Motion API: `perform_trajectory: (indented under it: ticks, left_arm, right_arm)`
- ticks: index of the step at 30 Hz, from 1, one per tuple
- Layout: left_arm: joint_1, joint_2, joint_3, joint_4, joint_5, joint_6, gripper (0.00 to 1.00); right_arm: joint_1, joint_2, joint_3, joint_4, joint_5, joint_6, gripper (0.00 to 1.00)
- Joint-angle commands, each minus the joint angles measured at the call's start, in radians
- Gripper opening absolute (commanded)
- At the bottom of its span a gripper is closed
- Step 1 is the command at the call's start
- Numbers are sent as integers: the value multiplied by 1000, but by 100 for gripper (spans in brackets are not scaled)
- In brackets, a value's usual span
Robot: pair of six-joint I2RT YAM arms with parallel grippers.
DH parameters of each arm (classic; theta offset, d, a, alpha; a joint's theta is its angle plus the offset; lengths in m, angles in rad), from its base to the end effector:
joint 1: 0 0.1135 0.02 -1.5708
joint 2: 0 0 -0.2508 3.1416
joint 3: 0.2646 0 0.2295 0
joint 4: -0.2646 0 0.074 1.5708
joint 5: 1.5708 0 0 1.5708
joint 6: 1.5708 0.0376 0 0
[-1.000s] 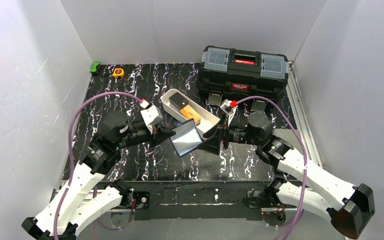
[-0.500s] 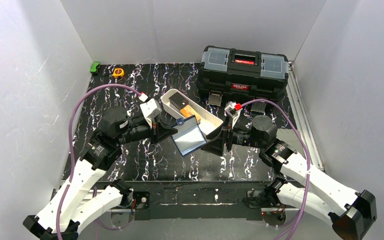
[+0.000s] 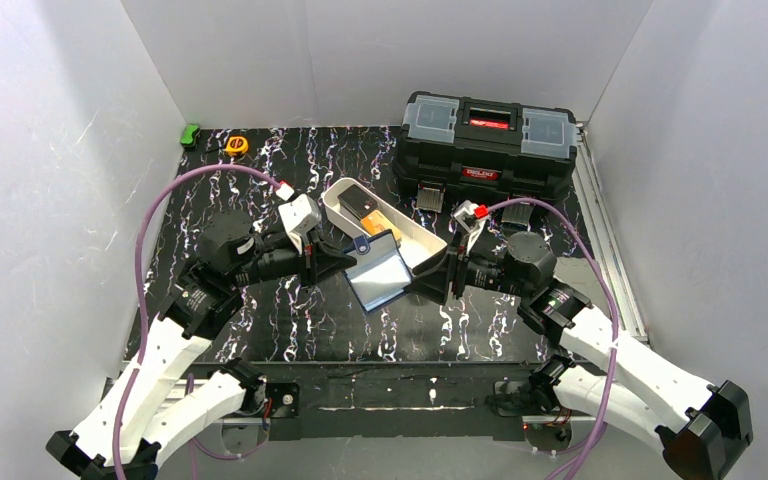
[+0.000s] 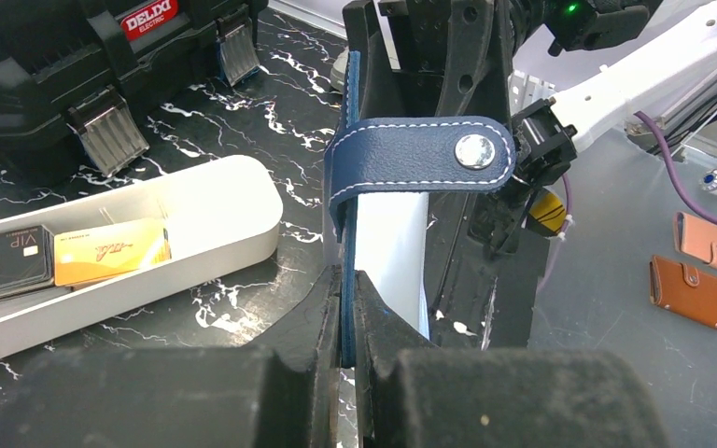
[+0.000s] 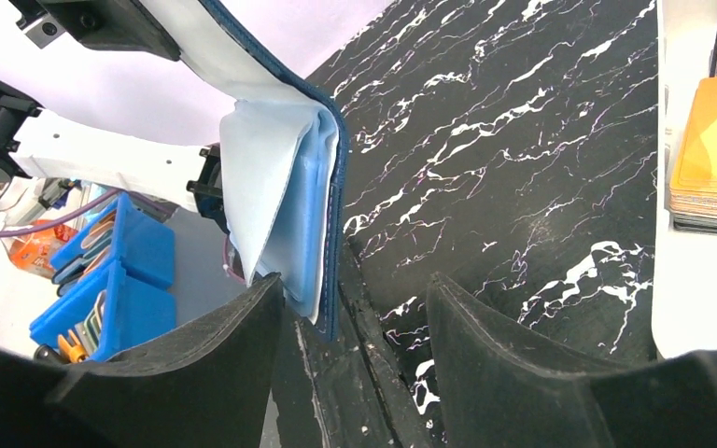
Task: Put the credit cards into the card holder
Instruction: Open the card holder at the center of the board.
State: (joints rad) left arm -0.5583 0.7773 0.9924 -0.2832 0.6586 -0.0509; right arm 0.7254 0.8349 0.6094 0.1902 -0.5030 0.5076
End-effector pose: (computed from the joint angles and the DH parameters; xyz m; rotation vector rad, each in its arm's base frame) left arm 0.1136 -0.0981 0.3883 0.9184 1.4561 -0.9941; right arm 0.1285 0.1382 0.3046 -0.6134 1.6699 1.3256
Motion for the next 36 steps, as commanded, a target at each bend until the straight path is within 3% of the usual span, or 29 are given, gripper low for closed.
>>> perform_trajectory:
  ticks: [1,10,17,23,36]
  left_arm:
    - [6,-4,33,36,33,-10,0]
    - [6,-9,25,36,60,-4,0]
    - [6,-8,26,28,101,0,0]
    - [6,7,27,21,185,-23,0]
    - [6,42,45,11,256,-33,0]
  right_arm:
    - [-7,5,4,87,1,25,64]
    - [-8,77,21,190,-16,92,63]
    - [-9,143,80,235,-59,91,73]
    - [-8,155,105,262,-75,54,75]
    - [-5,216,148,387,-192,101,72]
